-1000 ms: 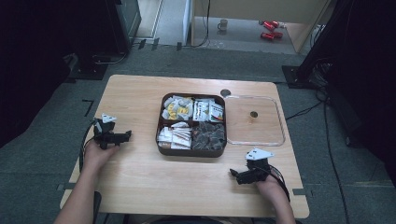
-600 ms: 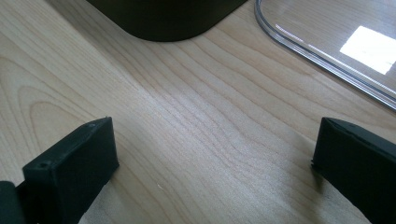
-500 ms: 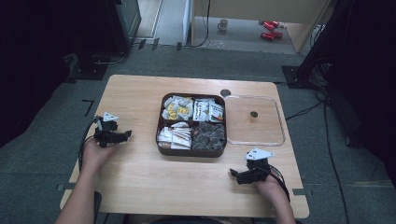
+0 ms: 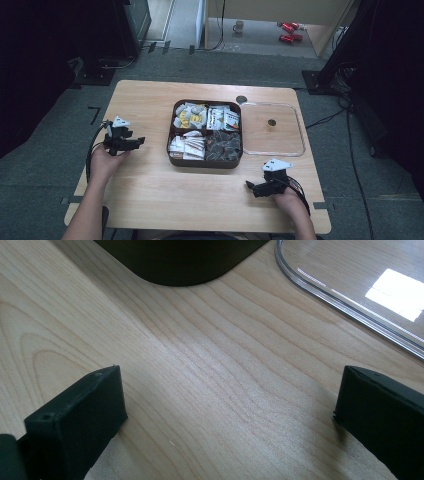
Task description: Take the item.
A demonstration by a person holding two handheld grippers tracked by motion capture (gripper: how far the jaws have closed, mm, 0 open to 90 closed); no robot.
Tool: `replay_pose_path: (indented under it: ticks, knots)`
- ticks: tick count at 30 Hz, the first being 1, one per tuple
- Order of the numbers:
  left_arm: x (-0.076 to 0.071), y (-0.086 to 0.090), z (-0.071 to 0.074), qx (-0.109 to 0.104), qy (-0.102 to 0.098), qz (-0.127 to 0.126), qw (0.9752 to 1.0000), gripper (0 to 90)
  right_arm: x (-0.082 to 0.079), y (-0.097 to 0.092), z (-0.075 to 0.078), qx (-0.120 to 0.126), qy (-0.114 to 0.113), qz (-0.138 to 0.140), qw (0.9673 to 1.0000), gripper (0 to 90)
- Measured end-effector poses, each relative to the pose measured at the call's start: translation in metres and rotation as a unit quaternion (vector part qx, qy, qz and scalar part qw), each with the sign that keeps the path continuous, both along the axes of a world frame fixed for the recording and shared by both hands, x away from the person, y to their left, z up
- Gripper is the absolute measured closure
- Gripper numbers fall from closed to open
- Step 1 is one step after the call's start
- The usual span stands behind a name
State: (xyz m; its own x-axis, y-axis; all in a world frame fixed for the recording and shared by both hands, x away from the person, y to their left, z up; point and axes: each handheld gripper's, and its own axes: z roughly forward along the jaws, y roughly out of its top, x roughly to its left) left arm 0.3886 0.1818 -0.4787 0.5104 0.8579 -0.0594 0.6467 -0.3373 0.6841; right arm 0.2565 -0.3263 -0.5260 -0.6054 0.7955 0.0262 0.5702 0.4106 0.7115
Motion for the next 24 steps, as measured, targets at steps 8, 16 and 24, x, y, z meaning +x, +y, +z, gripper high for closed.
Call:
replay_pose_path:
  ticks: [8,16,24]
  knots:
    - [0.001,-0.01,0.012,-0.017,0.011,-0.043,0.9989,43.8,0.001,0.0,0.0,0.0,0.0,0.003,1.0,0.0]
    - [0.005,-0.014,0.019,-0.032,0.019,-0.061,0.9974,44.0,0.001,0.0,0.0,0.0,0.0,0.003,1.0,0.0]
    - [0.005,-0.021,0.027,-0.024,0.022,-0.071,0.9969,48.5,0.001,0.0,0.0,0.0,0.0,0.003,1.0,0.0]
